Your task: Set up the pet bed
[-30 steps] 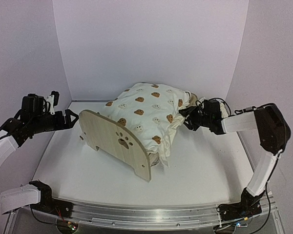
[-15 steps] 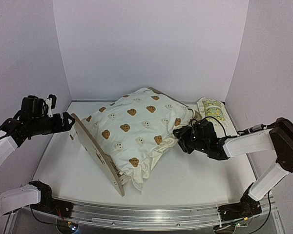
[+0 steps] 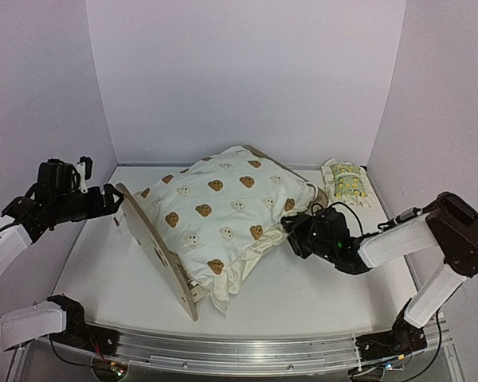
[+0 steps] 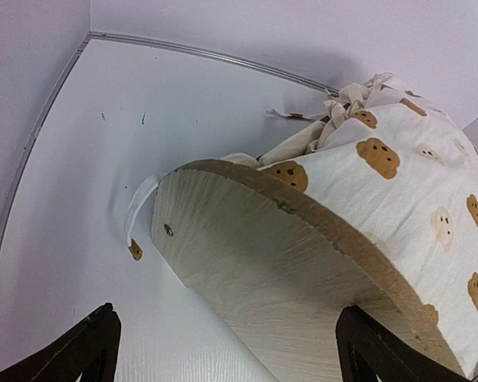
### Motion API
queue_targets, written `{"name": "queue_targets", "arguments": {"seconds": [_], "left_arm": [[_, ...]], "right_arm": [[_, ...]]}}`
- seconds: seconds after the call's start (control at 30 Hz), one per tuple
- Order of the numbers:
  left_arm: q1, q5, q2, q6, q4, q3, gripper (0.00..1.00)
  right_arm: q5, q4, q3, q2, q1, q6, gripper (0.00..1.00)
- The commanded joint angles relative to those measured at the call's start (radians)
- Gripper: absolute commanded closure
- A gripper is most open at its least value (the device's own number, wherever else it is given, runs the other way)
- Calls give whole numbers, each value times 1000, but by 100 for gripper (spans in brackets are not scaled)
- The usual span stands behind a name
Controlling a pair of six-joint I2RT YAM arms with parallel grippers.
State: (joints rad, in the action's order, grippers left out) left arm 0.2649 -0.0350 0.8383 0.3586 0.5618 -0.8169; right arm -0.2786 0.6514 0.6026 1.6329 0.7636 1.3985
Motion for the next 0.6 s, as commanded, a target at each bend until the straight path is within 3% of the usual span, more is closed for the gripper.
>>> {"name": "queue_targets", "arguments": {"seconds": [0.0, 0.3, 0.57], "left_arm": [[10, -99, 60, 54, -199, 48, 4], [12, -185, 349, 86, -471, 2, 5], [13, -242, 717, 52, -604, -196, 5]], "right_arm": [[-61, -92, -57, 3, 44, -339, 80], [-97, -88, -62, 3, 44, -339, 78], [-57, -60, -63, 65, 54, -272, 79]]}}
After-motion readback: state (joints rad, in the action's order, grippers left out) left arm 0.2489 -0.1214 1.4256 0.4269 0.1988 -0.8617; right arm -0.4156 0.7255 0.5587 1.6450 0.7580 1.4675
